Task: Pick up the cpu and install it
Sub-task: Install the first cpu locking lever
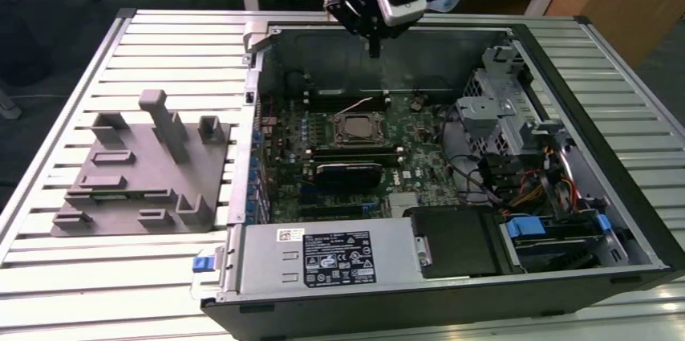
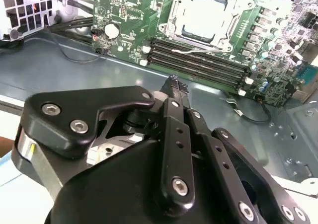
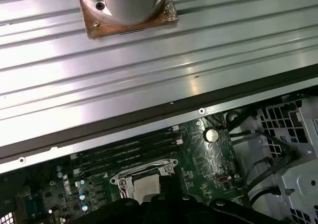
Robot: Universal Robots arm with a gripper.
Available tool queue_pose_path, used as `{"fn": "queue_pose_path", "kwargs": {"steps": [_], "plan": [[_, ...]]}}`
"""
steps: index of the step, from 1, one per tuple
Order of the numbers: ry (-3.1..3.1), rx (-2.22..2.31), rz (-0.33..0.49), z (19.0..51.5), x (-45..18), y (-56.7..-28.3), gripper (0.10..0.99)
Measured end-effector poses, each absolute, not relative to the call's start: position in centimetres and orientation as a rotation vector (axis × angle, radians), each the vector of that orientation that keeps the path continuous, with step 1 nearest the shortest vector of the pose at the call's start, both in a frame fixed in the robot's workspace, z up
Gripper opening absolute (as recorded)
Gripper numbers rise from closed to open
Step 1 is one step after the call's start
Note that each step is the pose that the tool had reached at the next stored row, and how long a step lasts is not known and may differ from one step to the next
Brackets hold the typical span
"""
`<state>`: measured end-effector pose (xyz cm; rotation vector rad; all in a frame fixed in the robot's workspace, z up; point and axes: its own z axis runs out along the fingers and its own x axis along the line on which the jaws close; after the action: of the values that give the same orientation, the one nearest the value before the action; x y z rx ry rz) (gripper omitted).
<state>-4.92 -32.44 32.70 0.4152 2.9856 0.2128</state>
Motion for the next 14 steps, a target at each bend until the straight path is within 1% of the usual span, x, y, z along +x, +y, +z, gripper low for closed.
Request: {"fn": "queue_pose_path", "kwargs": {"steps": [1, 14], "plan": [[2.986, 0.415, 0.213, 31.62, -4.92, -32.44, 0.106], [2.986, 0.415, 0.213, 31.31, -4.92, -32.44, 0.106]]}}
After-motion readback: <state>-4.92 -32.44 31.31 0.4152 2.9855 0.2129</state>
